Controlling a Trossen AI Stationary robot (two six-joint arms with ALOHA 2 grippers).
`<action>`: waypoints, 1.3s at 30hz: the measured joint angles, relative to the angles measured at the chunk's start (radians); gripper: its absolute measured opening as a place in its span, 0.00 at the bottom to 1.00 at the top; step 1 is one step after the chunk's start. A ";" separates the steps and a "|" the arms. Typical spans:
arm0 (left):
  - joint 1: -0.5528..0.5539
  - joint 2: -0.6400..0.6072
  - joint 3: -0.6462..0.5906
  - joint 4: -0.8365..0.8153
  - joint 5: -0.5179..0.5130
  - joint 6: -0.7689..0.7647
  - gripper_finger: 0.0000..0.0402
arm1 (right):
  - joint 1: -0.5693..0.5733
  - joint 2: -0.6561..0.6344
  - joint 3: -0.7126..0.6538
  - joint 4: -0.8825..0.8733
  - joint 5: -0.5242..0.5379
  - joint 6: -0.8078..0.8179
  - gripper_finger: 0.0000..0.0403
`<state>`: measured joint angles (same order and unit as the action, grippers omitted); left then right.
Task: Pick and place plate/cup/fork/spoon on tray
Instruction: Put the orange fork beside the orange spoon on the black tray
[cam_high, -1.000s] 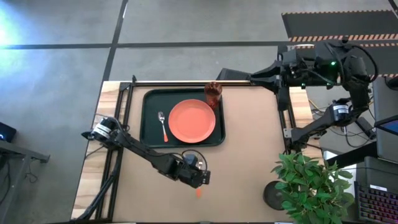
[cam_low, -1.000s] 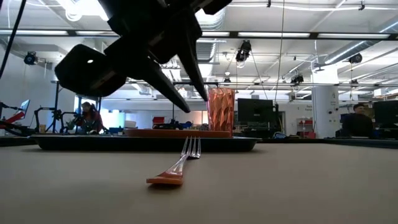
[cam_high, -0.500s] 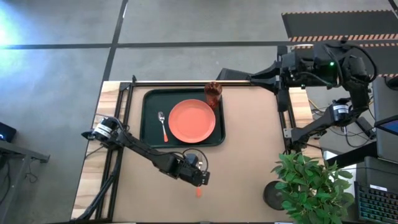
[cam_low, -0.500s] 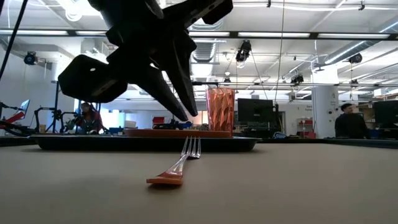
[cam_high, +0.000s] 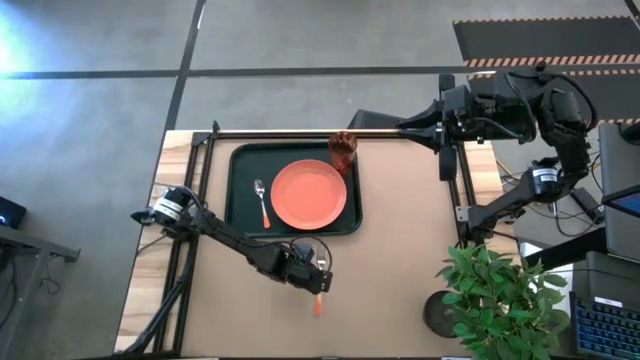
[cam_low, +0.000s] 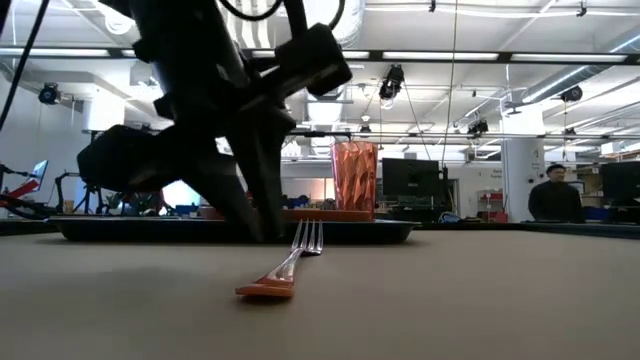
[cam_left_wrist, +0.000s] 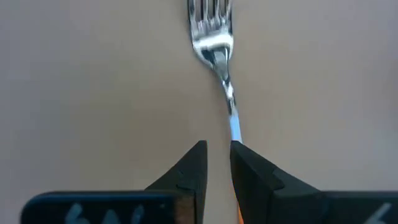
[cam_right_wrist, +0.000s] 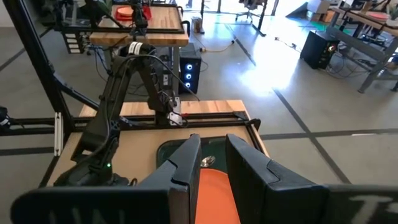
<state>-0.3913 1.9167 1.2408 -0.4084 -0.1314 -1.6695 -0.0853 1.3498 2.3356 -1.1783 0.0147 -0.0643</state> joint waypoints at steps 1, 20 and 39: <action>0.007 0.000 0.000 0.003 -0.001 0.000 0.14 | 0.000 0.000 0.000 0.000 0.000 -0.002 0.16; 0.061 0.129 0.045 0.124 0.158 0.048 0.28 | 0.000 0.006 0.000 -0.001 -0.023 -0.002 0.16; 0.078 0.217 0.066 0.115 0.166 0.026 0.05 | 0.000 -0.007 0.000 -0.052 -0.050 0.011 0.16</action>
<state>-0.3138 2.1334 1.3064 -0.2934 0.0343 -1.6436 -0.0856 1.3432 2.3356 -1.2307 -0.0354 -0.0528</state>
